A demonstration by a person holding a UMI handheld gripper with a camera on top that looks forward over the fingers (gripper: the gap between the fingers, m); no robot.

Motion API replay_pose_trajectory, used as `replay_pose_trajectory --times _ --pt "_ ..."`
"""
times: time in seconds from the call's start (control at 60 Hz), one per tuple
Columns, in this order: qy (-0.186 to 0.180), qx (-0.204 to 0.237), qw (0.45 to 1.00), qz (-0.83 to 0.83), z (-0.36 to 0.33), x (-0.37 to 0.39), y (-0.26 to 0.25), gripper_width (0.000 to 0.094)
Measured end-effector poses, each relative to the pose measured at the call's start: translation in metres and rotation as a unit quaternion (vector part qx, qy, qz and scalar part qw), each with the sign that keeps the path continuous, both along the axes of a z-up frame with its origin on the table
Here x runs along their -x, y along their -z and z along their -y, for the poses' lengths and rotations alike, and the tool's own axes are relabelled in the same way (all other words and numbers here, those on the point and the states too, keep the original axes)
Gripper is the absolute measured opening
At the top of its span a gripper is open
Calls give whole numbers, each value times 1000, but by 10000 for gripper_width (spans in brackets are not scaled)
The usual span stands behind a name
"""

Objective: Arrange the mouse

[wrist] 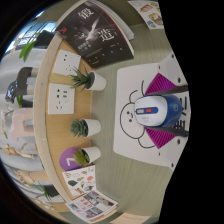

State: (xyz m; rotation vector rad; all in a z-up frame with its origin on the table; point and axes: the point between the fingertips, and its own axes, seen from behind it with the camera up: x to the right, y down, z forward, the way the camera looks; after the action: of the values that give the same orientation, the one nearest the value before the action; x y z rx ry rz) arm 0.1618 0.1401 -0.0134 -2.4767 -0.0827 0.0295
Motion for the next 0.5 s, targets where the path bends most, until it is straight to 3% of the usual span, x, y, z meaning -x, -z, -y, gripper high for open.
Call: replay_pose_trajectory --times 0.083,0.167,0.233,0.5 --pt "11 6 1000 -8 -1 -1 0 569" --pt "20 22 1000 -3 4 -2 -4 737" --pt "24 7 1000 6 4 0 -25 827" --pt "34 -78 996 4 35 32 -165 830"
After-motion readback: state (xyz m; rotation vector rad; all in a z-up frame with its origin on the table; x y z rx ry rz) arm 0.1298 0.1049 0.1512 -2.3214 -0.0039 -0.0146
